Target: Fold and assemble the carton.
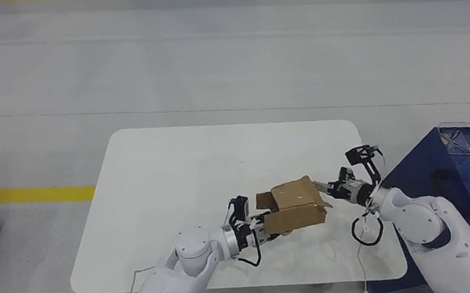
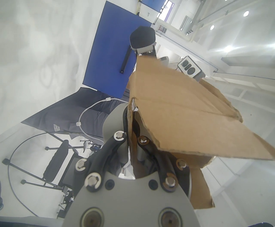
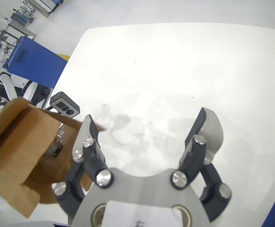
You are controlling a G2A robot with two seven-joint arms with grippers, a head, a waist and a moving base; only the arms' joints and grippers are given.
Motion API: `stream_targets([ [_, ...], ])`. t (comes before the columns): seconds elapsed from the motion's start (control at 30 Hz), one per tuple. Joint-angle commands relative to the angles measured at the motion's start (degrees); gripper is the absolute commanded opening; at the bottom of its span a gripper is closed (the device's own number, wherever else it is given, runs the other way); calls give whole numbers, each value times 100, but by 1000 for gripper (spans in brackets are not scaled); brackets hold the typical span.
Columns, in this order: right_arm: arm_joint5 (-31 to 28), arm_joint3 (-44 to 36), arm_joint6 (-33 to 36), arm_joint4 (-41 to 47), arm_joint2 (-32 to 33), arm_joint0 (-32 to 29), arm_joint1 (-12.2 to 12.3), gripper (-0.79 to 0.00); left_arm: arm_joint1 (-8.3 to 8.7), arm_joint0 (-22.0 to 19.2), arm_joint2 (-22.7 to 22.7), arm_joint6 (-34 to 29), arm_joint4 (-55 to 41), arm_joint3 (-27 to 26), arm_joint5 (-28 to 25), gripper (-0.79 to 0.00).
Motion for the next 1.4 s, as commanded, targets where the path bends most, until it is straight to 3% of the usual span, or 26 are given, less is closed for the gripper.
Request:
stream_targets([
  [0.0, -126, -56, 62, 179, 188, -60, 22, 0, -5, -35, -4, 28, -28, 50, 38, -785],
  [0.2, -569, -467, 350, 392, 425, -454, 73, 0, -39, -121, 101, 233, 67, 111, 49, -785],
  [0.57, -254, -603, 20, -216, -97, -546, 15, 0, -56, -76, 246, 605, 487, 54, -138, -785],
  [1.03, -252, -491, -54, 99, 243, -539, 37, 0, -36, 5, 93, 474, 274, 64, -184, -785],
  [1.37, -591, -516, 156, -39, 491, -807, 92, 0, -12, 78, -80, 581, 142, 33, -207, -785],
])
